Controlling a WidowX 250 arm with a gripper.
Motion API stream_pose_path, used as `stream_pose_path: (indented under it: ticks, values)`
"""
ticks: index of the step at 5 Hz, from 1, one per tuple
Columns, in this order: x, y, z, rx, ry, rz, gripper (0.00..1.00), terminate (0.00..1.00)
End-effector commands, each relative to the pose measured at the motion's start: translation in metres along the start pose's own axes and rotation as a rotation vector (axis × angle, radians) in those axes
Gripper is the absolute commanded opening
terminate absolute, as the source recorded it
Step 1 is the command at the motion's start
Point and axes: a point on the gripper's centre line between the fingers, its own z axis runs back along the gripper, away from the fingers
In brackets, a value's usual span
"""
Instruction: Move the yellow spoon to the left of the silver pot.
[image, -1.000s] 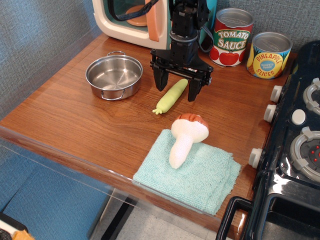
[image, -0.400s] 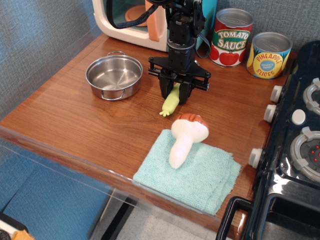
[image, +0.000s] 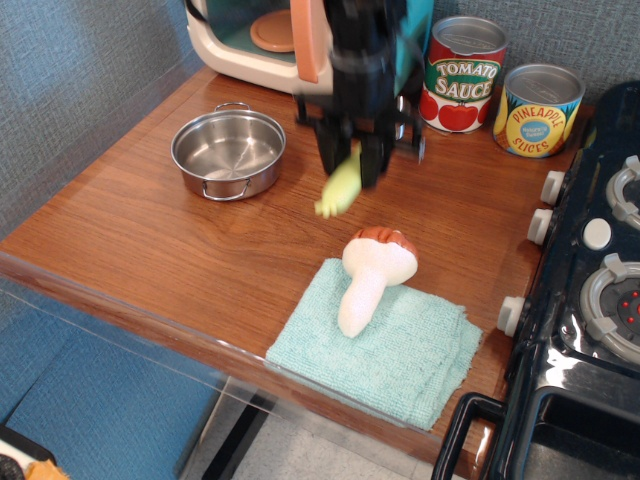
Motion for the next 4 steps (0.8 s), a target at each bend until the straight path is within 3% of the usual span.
stream_pose_path:
  ticks: [1, 2, 3, 4]
  values:
    - [-0.041, 0.086, 0.058, 0.061, -0.006, -0.019, 0.0, 0.0]
    - [-0.056, 0.128, 0.046, 0.095, 0.08, -0.048, 0.0, 0.0]
    - [-0.063, 0.157, 0.036, 0.128, 0.109, -0.102, 0.0, 0.0]
    - [-0.076, 0.176, 0.022, 0.168, 0.138, -0.068, 0.0, 0.0]
